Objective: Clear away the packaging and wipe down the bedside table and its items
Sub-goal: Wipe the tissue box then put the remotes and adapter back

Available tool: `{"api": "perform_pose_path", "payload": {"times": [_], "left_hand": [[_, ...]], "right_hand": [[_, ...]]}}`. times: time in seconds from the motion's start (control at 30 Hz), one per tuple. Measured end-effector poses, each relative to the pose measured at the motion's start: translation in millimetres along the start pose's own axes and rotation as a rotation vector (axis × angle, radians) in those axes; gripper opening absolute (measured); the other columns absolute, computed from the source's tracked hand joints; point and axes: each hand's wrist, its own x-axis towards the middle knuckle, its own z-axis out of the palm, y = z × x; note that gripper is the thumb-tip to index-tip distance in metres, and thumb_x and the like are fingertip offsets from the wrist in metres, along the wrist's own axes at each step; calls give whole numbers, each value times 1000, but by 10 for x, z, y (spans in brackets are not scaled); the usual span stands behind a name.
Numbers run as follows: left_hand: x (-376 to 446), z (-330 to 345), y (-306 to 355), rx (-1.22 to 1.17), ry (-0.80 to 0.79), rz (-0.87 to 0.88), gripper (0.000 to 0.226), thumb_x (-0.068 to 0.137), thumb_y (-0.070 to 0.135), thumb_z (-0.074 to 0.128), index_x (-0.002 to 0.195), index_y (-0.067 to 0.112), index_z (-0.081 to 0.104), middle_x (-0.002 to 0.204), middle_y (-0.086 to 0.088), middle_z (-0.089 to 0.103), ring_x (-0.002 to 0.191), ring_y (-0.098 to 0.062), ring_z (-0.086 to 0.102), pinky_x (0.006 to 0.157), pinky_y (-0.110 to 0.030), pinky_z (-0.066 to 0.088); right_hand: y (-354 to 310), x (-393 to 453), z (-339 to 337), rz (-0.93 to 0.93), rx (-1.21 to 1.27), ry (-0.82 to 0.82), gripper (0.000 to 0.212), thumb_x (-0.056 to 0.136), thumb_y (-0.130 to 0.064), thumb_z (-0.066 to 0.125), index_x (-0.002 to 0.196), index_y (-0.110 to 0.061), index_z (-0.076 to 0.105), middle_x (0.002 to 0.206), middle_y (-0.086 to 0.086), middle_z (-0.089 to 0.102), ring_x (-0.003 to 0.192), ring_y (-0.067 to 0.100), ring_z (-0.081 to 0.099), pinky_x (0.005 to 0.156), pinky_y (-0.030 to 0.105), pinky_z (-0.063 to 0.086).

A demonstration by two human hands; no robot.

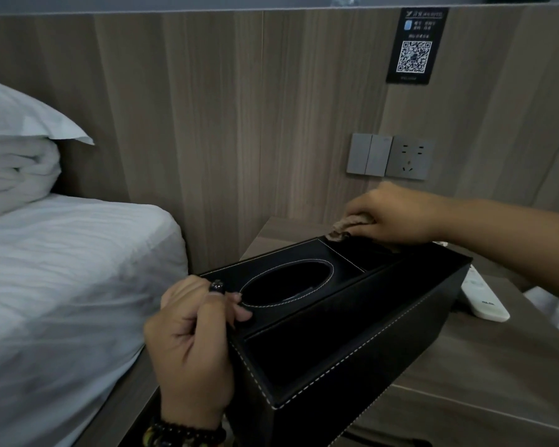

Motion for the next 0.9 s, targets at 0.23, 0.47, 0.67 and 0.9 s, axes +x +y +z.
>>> {"api": "perform_pose_path", "payload": {"times": [0.23,0.47,0.67,0.9], "left_hand": [[-11,5,-10,-10,0,-7,38,80,19,44,49,35,57,53,-1,59,62,-31,58,69,-56,44],[-45,9,39,-39,17,-48,36,79,21,45,48,32,60,53,-1,57,63,-37,56,71,-59,43],[-67,13,109,-38,1,-48,31,75,22,46,47,27,57,51,3,53,55,-19,47,56,-34,38],[-192,-136,89,-34,-61,-58,42,82,12,42,53,40,57,56,18,49,57,-11,44,57,-30,34]], "right_hand": [[-63,-404,-391,89,176,174,17,89,-29,63,102,-25,72,90,-8,72,84,7,64,72,24,46],[-788,-1101,-26,61,426,657,18,90,-33,59,102,-27,70,89,-14,71,82,-1,64,73,12,47],[-1614,-1176,222,-95,261,835,27,99,-23,49,118,-20,67,109,-2,68,97,18,65,75,41,54],[-1691,-1274,308,-308,324,903,24,93,-11,60,115,-13,68,108,3,67,94,19,65,70,36,55]]}}
